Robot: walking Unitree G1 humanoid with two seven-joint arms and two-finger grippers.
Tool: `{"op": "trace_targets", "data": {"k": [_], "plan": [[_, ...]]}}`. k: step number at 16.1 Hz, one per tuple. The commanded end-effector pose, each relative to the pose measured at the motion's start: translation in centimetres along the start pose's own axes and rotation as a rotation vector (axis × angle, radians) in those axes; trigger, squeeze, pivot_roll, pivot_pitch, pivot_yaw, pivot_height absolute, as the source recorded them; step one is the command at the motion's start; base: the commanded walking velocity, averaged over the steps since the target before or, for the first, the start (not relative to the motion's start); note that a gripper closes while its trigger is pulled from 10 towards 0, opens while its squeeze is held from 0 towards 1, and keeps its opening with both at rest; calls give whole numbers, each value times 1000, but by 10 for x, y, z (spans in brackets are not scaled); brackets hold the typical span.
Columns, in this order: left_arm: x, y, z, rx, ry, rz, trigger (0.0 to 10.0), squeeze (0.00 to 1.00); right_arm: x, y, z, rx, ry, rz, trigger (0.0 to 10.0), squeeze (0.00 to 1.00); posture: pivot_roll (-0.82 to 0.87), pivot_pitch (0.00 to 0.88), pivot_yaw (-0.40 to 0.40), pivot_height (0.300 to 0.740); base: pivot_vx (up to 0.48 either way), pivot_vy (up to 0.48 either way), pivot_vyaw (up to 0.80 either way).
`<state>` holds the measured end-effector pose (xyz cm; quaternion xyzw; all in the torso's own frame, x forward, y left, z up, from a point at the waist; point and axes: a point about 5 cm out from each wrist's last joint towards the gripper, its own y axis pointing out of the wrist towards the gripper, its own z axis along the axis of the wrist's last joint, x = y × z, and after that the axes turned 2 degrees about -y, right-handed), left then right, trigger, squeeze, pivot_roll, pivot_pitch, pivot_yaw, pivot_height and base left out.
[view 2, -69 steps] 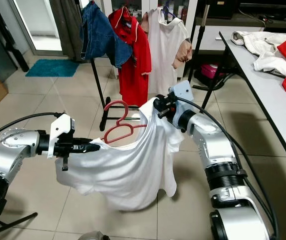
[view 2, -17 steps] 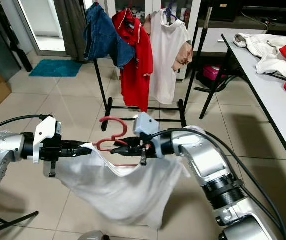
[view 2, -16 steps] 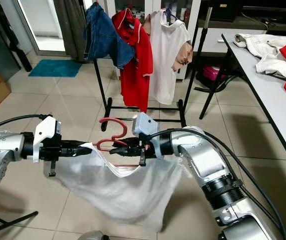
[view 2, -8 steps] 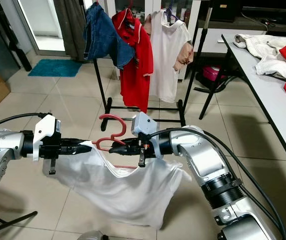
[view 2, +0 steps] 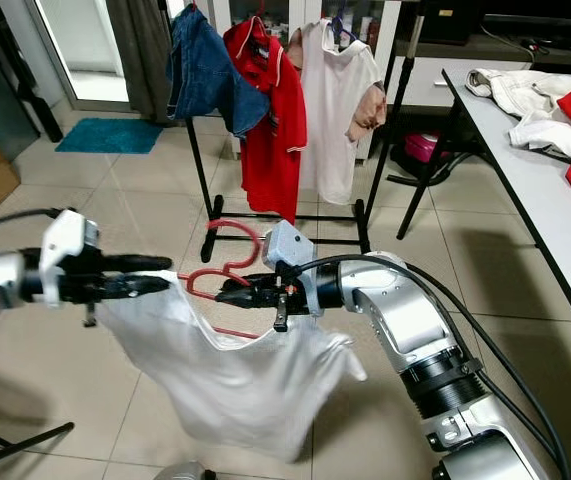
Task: Hang hanger
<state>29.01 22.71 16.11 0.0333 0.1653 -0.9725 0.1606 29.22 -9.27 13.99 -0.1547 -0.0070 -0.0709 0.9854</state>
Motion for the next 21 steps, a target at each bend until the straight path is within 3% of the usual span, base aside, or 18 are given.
{"op": "trace_targets", "data": {"k": [1,6,7,8,9,10,13,15,17,19,21], "plan": [[-4,-13,8,15,16,38,10000,1000,4,-7,-6,-31,11,-36,0,0,15,0,36,740,0,0,0],[-16,-20,16,46,61,127,10000,965,6,-12,-10,-26,31,-70,0,0,15,0,35,740,0,0,0],[-25,-18,19,94,55,235,10000,639,7,-12,-11,-16,43,-95,0,0,14,0,37,740,0,0,0],[-27,-18,20,116,58,281,10000,569,7,-13,-12,-9,51,-109,0,0,14,0,37,740,0,0,0],[-27,-10,14,110,-22,383,10000,463,12,-16,-17,27,101,-266,0,0,12,0,39,740,0,0,0],[-20,-4,9,123,-63,418,10000,0,15,-19,-22,35,132,-386,0,0,9,0,42,740,0,0,0],[-7,6,-7,126,-113,551,10000,0,18,-22,-30,41,171,-624,0,0,1,0,26,740,0,0,0],[4,18,-26,130,-169,778,10000,0,16,-27,-38,94,243,-834,0,0,13,0,-8,740,0,0,0],[14,24,-35,126,-202,897,10000,0,13,-28,-51,73,304,-981,0,0,18,0,-17,740,0,0,0],[20,28,-35,131,-225,966,10000,0,14,-35,-61,67,368,-1141,10000,0,26,0,-22,740,0,0,0],[20,32,-31,123,-198,959,10000,0,15,-38,-66,56,399,-1177,10000,0,34,0,-16,740,122,0,0]]}}
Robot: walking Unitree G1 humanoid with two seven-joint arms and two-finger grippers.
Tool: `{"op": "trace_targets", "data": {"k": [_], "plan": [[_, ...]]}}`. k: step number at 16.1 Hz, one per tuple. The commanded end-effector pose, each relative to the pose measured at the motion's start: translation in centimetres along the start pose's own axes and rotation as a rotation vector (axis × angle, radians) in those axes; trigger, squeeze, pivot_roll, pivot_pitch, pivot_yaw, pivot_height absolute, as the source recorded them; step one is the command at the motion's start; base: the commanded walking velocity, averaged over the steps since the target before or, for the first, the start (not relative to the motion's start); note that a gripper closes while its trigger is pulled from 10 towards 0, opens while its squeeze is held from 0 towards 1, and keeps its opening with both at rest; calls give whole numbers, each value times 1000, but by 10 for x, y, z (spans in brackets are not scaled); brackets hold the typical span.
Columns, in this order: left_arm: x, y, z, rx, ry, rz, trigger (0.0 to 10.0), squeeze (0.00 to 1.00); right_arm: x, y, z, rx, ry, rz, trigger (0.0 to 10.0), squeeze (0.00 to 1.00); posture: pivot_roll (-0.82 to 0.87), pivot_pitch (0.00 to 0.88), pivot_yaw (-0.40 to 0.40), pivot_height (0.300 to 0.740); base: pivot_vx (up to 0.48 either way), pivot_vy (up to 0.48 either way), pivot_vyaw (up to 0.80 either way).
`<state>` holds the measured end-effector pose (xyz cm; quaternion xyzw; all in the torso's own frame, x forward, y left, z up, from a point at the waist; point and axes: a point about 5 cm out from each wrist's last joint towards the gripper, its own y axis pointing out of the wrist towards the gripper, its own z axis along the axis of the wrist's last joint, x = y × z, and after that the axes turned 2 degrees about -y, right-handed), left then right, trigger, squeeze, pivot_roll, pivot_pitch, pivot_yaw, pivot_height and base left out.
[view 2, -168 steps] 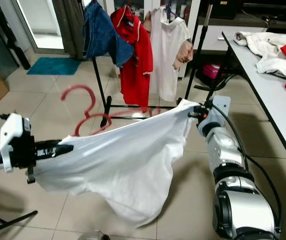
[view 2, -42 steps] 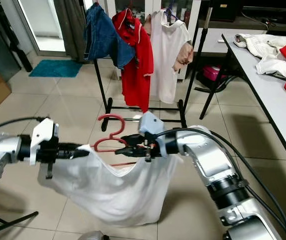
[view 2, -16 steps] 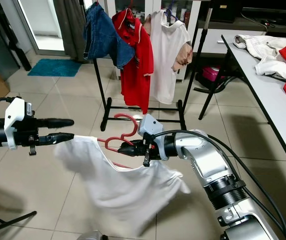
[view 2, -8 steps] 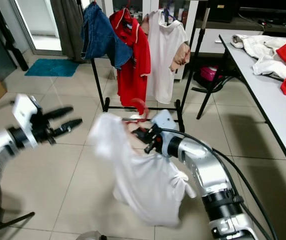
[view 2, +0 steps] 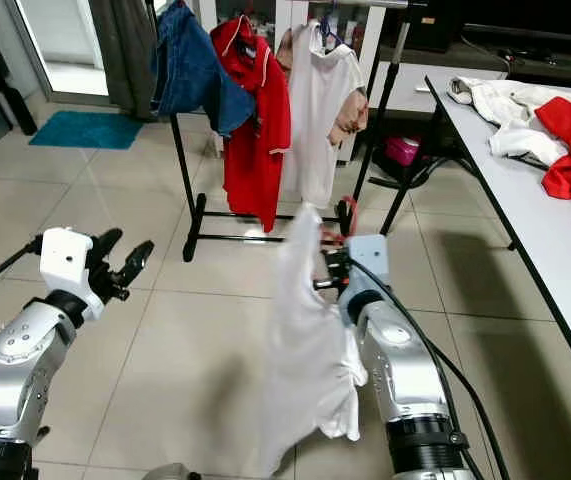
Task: Hang hanger
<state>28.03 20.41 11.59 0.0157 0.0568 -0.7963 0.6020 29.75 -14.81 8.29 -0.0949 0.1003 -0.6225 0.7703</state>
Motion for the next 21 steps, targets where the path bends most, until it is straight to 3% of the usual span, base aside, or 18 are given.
{"op": "trace_targets", "data": {"k": [1,4,6,10,13,16,19,21], "plan": [[5,3,4,7,28,-13,10000,0,5,0,9,46,-27,-43,10000,0,31,0,-10,740,259,0,0],[18,11,8,21,22,-38,10000,0,0,0,17,86,-20,-43,10000,0,19,0,-13,740,286,0,0],[22,12,11,24,13,-27,10000,0,-3,0,19,115,46,-42,10000,0,29,0,-9,740,322,0,0],[29,17,11,24,10,-48,10000,0,3,2,30,209,42,-136,10000,0,18,0,14,740,350,0,-800],[31,19,12,26,12,-56,10000,0,-8,2,34,276,112,-109,10000,0,17,0,16,740,342,0,-533],[29,15,10,23,-5,-31,10000,0,-15,3,36,284,61,-91,10000,0,4,0,5,740,331,0,0],[37,16,8,29,-22,-37,10000,0,-13,2,35,310,82,-119,10000,0,8,0,7,740,334,0,0],[34,16,9,34,-20,-22,10000,0,-19,6,36,297,47,-63,10000,0,12,0,-14,740,328,0,0]]}}
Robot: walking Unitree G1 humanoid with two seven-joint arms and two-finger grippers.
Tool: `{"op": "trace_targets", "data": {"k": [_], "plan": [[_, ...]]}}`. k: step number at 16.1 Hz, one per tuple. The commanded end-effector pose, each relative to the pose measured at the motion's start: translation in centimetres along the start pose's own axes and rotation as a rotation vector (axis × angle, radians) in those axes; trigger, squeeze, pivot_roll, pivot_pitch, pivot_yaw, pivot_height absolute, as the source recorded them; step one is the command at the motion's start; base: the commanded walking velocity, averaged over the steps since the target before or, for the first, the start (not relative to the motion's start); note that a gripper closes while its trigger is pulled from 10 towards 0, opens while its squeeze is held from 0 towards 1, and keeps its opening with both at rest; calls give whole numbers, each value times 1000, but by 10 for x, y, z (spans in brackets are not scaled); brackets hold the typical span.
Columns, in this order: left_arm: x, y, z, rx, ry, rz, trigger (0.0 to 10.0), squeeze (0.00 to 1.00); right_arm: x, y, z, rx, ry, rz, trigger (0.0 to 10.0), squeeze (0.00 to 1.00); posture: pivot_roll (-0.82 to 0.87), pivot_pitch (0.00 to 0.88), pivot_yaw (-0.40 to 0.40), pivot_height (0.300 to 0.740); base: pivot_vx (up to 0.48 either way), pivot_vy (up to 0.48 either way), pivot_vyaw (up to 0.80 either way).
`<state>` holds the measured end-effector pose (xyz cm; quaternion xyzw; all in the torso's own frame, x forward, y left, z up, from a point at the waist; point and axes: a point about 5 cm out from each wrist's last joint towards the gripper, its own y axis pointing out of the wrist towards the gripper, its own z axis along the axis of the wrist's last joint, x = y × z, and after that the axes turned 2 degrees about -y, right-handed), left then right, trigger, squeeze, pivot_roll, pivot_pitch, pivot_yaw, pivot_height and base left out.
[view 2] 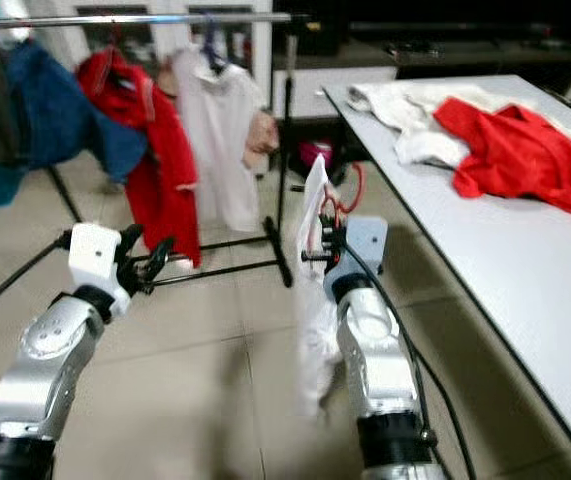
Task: Hang hanger
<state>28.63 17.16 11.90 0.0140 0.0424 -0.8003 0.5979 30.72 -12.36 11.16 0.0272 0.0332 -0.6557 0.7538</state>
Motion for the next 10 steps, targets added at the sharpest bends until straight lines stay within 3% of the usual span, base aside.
{"op": "trace_targets", "data": {"k": [1,6,10], "plan": [[3,1,2,10,-4,1,10000,0,2,1,5,17,-15,12,10000,0,13,0,-13,740,326,0,0],[3,-3,1,10,-26,16,10000,0,-13,-1,-1,-25,22,169,10000,0,25,0,-23,740,324,0,0],[7,-4,0,6,-27,18,10000,0,-13,-3,-6,-54,10,190,10000,0,26,0,-23,740,327,0,766]]}}
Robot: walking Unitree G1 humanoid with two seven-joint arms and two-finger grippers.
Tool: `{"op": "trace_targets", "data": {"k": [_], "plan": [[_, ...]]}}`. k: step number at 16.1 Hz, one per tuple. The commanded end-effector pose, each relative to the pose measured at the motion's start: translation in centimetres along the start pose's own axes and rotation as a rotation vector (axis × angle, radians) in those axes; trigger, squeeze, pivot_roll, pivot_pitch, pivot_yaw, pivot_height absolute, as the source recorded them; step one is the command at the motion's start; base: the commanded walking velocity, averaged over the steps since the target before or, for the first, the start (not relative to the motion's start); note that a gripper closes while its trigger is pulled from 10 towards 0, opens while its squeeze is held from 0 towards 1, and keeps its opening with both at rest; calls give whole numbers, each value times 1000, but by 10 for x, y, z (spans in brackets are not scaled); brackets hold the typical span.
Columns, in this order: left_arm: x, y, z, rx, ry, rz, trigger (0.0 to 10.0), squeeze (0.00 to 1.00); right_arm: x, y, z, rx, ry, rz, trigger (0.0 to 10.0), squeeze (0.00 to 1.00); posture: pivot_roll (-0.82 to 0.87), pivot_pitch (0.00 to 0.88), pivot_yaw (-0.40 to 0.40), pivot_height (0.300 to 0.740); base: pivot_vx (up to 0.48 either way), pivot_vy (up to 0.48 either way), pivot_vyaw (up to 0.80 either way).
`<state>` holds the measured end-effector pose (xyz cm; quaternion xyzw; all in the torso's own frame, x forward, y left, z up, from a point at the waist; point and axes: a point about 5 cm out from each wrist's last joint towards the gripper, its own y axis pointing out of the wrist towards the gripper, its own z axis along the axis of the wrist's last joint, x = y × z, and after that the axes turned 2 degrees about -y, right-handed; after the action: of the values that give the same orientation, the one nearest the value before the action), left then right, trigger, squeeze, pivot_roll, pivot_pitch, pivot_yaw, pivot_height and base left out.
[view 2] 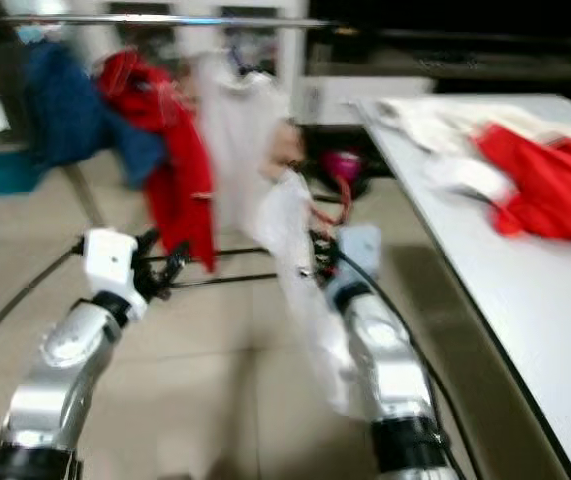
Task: Hang hanger
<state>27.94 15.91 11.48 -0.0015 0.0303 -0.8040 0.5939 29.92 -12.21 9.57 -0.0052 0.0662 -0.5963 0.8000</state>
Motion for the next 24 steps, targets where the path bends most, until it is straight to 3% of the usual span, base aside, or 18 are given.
{"op": "trace_targets", "data": {"k": [1,6,15,19,24], "plan": [[-7,-1,3,4,13,23,10000,0,-11,5,9,41,22,45,10000,0,27,0,-20,740,326,0,0],[-12,2,8,7,21,21,10000,0,-10,5,10,35,31,28,10000,0,14,0,-2,740,325,0,0],[-9,3,7,6,13,8,10000,0,-11,5,10,23,18,63,10000,0,12,0,-4,740,325,0,0],[-7,5,6,7,11,2,10000,0,-9,5,12,35,6,43,10000,0,8,0,-4,740,325,0,661],[-6,4,5,6,15,-2,10000,0,-7,5,12,39,2,37,10000,0,10,0,-8,740,326,0,0]]}}
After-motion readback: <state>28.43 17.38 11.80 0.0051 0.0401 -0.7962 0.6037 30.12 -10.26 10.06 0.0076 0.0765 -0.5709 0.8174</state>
